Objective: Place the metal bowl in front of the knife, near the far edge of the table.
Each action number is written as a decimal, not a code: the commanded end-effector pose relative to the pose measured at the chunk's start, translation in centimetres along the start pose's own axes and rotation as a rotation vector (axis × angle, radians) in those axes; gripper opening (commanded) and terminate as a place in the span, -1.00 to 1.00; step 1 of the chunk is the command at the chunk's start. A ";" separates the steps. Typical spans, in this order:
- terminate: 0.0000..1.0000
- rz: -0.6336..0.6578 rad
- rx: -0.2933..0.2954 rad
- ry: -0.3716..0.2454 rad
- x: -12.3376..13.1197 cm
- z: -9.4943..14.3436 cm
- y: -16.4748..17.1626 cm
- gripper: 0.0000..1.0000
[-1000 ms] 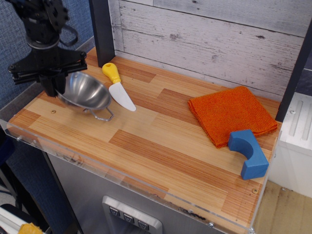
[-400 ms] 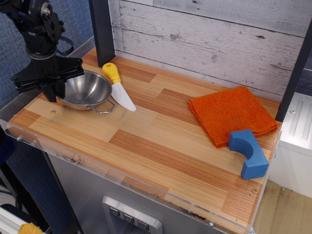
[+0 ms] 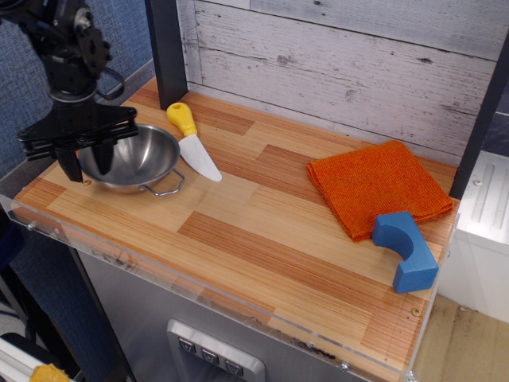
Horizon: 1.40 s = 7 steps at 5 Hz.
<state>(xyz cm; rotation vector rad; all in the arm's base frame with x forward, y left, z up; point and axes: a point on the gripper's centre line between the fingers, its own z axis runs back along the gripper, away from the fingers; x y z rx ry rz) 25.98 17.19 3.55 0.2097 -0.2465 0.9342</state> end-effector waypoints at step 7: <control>-1.00 -0.071 -0.211 -0.075 2.5 11.8 -1.1 1.00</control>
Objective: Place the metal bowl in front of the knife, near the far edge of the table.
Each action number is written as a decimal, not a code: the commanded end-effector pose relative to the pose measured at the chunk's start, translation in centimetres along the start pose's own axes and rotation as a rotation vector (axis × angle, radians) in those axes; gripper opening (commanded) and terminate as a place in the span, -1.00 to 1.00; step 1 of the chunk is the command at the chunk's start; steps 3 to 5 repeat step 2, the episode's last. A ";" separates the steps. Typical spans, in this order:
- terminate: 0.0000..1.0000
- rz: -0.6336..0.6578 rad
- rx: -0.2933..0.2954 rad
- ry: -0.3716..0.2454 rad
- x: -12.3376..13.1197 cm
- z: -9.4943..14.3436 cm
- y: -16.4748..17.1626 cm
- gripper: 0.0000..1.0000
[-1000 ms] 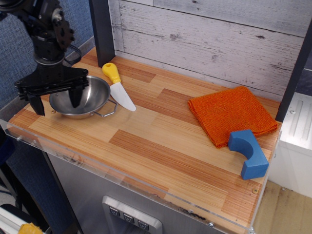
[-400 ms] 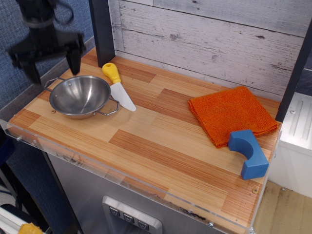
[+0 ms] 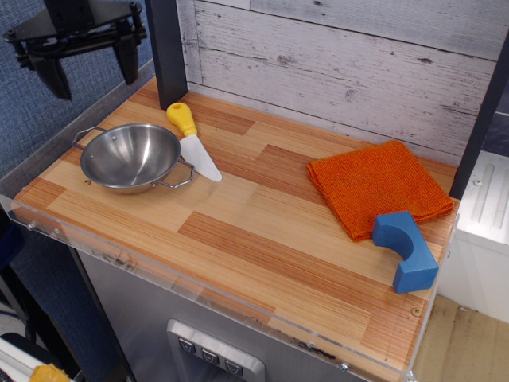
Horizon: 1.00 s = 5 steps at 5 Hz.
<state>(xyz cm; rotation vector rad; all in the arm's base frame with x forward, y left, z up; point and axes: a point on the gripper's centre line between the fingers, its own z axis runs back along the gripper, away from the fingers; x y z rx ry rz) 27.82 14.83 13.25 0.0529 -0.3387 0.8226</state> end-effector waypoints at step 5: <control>1.00 0.005 -0.019 -0.059 0.3 2.3 0.7 1.00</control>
